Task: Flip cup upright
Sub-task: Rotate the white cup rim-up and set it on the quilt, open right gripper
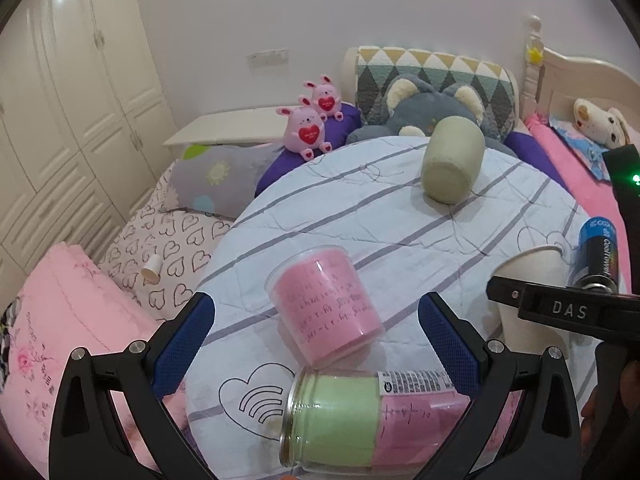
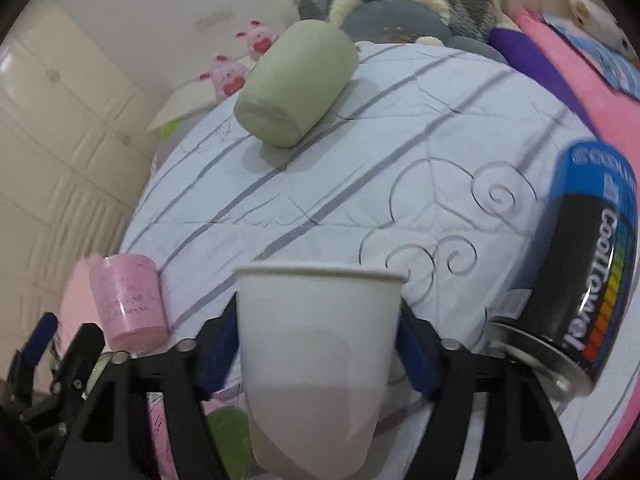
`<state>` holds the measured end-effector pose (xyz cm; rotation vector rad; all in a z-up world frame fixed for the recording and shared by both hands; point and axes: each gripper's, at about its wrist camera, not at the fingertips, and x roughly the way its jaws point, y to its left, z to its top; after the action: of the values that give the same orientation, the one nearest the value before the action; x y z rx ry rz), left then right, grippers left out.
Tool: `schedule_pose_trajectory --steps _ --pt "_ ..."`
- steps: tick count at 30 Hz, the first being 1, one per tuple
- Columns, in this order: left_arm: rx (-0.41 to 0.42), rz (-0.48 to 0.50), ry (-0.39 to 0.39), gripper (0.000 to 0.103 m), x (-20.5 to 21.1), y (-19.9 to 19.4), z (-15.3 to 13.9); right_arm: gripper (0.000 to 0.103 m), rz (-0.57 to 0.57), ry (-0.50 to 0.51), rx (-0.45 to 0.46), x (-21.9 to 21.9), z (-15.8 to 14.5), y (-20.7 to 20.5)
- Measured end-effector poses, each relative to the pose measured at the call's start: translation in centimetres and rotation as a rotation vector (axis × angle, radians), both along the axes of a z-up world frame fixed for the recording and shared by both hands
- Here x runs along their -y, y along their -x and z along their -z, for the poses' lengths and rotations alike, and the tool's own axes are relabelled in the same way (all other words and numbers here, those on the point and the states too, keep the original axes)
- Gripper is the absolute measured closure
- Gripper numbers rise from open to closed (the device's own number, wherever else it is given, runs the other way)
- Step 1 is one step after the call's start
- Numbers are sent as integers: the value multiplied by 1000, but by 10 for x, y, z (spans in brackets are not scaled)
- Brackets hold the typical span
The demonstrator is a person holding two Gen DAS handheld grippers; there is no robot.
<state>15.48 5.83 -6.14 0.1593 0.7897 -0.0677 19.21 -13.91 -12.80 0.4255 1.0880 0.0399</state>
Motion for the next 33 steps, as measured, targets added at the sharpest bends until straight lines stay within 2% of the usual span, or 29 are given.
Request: schedule_pose_trajectory --steps 8,14,17,18,20,23,33 --pt "-7 -30 -2 0 -5 -10 1 34 -124 41 43 -32 -28 -38" --pt "-23 -64 5 0 -12 -19 4 34 -204 92 33 -56 -27 -76" --pt "-29 -78 7 0 -13 -21 5 34 -230 68 13 -57 -19 -90" --pt "-28 -80 9 0 -13 -21 5 33 -237 64 13 -58 -17 -88" --pt "-34 -85 12 0 -11 -22 5 20 -241 52 22 -57 -19 -84" --pt "-32 -95 18 0 -9 -21 2 20 -235 15 72 -51 -31 -73" --pt "20 -106 -10 0 8 0 -19 20 -234 121 204 -28 -73 -5"
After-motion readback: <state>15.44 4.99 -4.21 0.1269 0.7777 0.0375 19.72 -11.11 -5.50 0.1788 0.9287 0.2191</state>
